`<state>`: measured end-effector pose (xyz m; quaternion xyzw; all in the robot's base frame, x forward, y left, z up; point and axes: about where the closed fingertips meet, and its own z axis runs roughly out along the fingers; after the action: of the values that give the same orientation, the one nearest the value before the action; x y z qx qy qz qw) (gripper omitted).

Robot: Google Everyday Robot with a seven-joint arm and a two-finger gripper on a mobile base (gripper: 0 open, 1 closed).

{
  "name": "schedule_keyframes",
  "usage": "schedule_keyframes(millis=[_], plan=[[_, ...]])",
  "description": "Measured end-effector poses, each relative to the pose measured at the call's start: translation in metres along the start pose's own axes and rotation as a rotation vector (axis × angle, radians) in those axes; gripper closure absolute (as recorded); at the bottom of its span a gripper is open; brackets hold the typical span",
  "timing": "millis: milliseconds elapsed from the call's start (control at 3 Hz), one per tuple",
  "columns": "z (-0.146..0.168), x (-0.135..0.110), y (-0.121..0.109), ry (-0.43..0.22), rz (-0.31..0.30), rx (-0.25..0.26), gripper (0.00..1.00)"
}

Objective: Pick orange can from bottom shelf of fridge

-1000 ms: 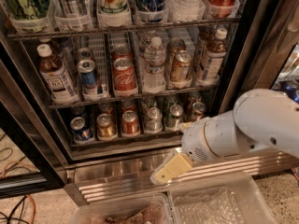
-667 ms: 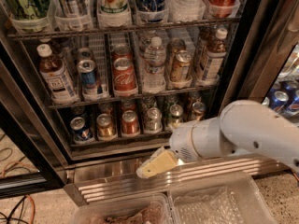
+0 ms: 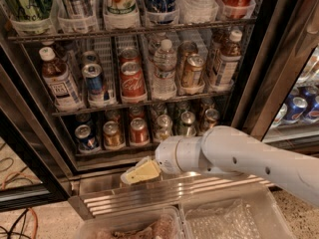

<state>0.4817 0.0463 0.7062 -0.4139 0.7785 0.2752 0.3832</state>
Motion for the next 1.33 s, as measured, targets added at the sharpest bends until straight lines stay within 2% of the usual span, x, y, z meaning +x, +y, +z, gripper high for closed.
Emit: schedule_keyframes(millis=[333, 667, 1000, 1333], plan=[[0.035, -0.007, 0.013, -0.020, -0.009, -0.048, 0.00], [0.038, -0.007, 0.015, -0.019, -0.010, -0.055, 0.00], [0.042, -0.005, 0.016, -0.033, 0.004, -0.073, 0.00], [0.076, 0.001, 0.027, -0.067, 0.042, -0.110, 0.00]])
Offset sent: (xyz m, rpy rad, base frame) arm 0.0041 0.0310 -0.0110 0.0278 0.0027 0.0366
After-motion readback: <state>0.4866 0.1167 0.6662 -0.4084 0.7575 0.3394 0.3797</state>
